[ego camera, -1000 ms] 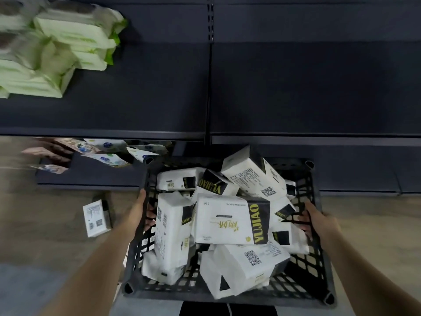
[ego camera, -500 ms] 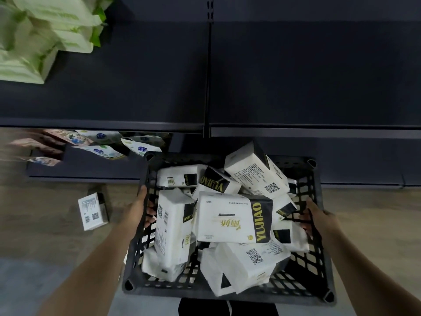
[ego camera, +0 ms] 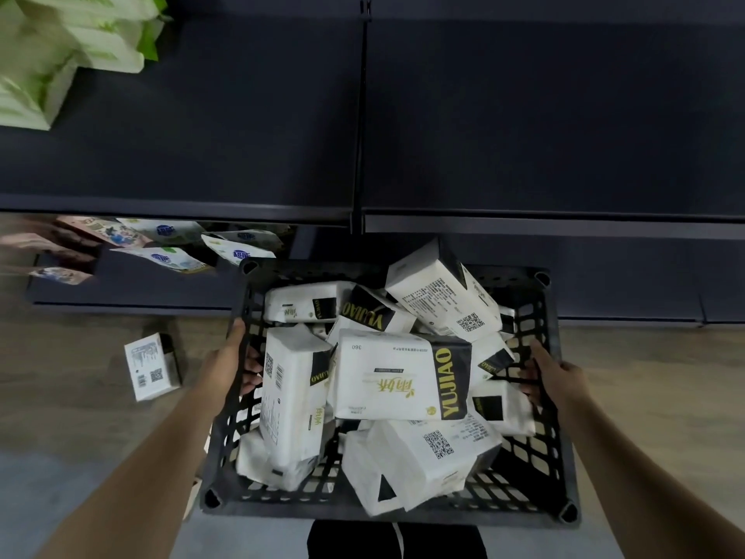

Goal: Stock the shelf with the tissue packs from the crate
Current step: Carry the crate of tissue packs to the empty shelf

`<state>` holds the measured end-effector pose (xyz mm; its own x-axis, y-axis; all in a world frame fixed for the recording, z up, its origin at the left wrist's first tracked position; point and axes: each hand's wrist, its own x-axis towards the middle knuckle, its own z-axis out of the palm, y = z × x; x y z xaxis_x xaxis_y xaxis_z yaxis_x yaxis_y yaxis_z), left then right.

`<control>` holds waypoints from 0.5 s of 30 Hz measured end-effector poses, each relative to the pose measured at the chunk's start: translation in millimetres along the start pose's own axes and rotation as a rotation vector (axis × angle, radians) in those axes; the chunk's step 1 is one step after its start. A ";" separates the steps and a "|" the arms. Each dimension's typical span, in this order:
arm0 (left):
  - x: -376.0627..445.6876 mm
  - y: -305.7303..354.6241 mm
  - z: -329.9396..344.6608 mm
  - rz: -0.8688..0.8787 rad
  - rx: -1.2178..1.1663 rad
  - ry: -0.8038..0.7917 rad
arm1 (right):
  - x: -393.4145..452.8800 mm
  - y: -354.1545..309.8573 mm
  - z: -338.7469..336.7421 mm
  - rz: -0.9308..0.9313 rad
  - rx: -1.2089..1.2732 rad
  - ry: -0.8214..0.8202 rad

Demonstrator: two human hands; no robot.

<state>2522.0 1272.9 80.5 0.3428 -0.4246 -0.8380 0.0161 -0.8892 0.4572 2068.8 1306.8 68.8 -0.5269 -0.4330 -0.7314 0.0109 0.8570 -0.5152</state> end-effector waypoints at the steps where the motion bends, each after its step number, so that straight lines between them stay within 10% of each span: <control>1: -0.6 -0.5 -0.9 -0.012 -0.001 -0.015 | -1.3 0.5 -0.6 0.001 0.004 -0.007; 15: -28.0 9.0 4.4 0.012 0.246 0.258 | -27.2 -12.0 0.7 -0.035 -0.290 0.069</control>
<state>2508.5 1276.0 106.7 0.5678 -0.4064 -0.7158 -0.2052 -0.9120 0.3551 2083.6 1308.0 94.5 -0.5797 -0.4519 -0.6781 -0.2458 0.8904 -0.3832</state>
